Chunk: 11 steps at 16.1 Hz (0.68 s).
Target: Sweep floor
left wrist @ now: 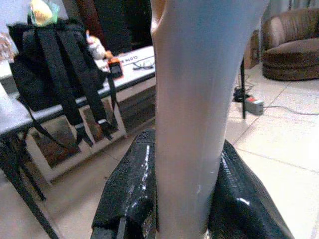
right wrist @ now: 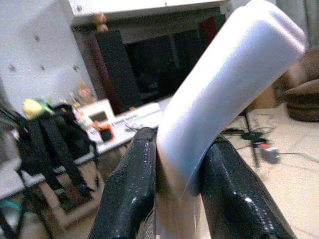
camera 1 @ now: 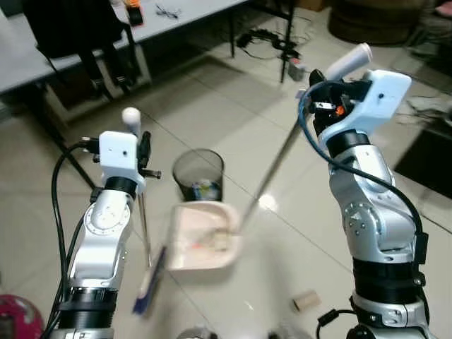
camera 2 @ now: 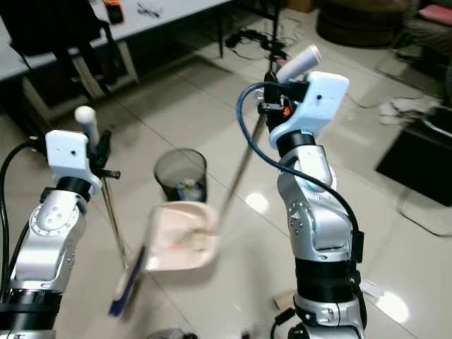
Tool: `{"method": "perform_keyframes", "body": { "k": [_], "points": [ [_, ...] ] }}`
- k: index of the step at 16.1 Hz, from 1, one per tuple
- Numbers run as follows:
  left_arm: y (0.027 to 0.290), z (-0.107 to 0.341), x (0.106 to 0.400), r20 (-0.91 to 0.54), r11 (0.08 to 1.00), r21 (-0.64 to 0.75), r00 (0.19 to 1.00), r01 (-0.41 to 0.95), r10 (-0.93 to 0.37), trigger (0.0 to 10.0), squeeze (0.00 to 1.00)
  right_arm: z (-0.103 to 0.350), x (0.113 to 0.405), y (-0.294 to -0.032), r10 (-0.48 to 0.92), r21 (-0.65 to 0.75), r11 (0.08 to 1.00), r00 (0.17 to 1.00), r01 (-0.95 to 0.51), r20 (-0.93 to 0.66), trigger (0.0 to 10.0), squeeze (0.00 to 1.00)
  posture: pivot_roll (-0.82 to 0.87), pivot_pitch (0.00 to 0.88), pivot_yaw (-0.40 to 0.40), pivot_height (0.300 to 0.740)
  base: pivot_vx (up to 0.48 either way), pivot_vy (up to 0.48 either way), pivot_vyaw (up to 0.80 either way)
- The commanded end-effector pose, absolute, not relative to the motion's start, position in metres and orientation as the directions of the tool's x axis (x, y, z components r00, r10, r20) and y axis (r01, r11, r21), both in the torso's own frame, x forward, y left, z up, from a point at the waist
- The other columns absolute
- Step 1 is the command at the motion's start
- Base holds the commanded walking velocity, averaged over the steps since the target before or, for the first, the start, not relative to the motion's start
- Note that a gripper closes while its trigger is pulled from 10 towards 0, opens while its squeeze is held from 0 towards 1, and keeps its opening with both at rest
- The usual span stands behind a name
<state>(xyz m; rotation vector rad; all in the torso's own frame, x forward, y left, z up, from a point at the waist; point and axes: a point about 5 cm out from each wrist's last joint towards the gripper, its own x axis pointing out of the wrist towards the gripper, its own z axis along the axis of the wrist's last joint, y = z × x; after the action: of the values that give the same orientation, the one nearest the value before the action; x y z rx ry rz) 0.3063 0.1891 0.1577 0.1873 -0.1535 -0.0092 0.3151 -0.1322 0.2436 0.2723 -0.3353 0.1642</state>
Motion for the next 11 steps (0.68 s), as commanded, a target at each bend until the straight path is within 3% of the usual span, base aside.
{"method": "perform_keyframes", "body": {
  "k": [1, 11],
  "points": [
    [0.184, 0.166, 0.307, 0.194, 0.982, 0.19, 0.98, 0.0, -0.037, 10.0, 0.0, 0.252, 0.314, -0.14, 0.076, 0.249, 0.951, 0.92, -0.182, 0.383, 10.0, 0.0, 0.0, 0.05, 0.054, 0.74, 0.416, 0.0, 0.0],
    [0.185, 0.168, 0.309, 0.208, 0.979, 0.202, 0.977, 0.006, -0.049, 10.0, 0.0, 0.259, 0.314, -0.157, -0.044, 0.345, 0.931, 0.905, -0.116, 0.424, 10.0, 0.0, 0.0, 0.027, 0.059, 0.74, 0.413, 0.0, 0.0]
  ]
}}
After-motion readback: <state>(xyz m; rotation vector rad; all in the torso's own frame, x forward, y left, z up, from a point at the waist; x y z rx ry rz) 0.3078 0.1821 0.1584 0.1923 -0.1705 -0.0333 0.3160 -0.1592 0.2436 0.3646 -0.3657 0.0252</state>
